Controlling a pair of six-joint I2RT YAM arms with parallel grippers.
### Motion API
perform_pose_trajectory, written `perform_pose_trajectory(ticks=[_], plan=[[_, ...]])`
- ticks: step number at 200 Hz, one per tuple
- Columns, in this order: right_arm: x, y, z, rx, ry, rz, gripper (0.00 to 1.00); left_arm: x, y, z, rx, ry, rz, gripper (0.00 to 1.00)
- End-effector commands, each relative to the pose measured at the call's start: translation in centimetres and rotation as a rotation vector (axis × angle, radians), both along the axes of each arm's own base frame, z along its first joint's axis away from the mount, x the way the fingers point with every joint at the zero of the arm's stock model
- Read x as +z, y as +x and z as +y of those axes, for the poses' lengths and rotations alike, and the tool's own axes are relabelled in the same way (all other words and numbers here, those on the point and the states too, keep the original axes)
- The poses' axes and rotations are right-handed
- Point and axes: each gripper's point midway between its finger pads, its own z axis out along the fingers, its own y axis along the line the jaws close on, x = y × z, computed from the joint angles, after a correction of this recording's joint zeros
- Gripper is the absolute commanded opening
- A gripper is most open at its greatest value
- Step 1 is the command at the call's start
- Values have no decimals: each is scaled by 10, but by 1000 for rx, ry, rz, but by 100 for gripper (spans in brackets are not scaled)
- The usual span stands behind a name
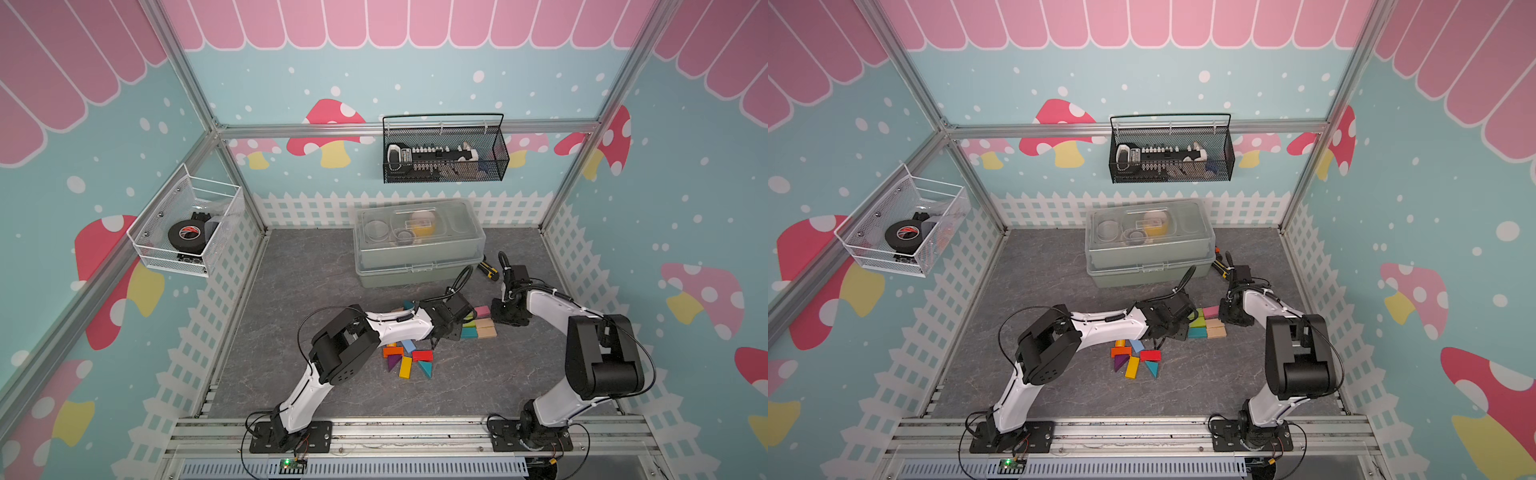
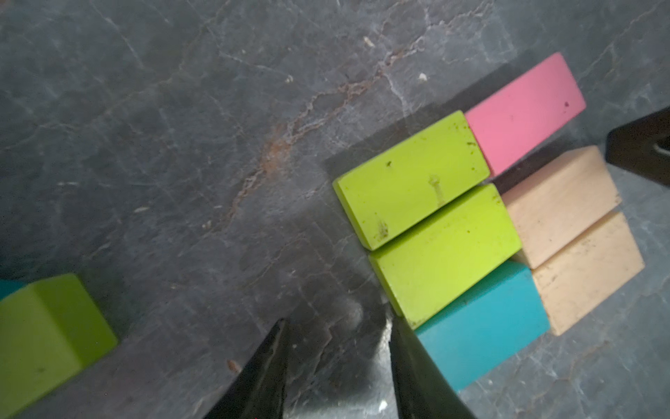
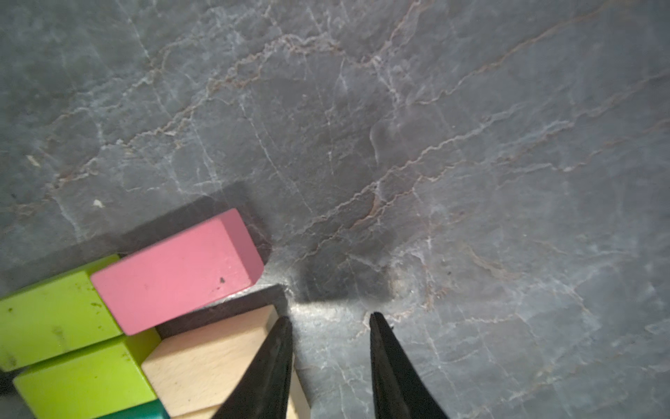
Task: Assemble a piece of candy with building blocks
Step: Adjust the building block at the center of the board.
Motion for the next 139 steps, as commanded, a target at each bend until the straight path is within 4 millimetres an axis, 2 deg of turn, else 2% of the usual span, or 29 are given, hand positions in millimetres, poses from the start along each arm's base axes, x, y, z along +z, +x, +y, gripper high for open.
perform_pose_trajectory(ticks=[1, 34, 66, 97, 139], plan=[[17, -15, -6, -29, -12, -13, 37, 6, -1, 13, 35, 20, -12, 47], [21, -42, 2, -30, 40, -6, 38, 13, -5, 17, 43, 11, -21, 47], [18, -70, 15, -15, 105, 27, 37, 12, -8, 19, 44, 10, -20, 47], [15, -77, 31, 43, 95, 56, 36, 11, -8, 19, 41, 11, -26, 47], [5, -79, 34, 57, 76, 87, 35, 11, -8, 20, 36, 10, -31, 47]])
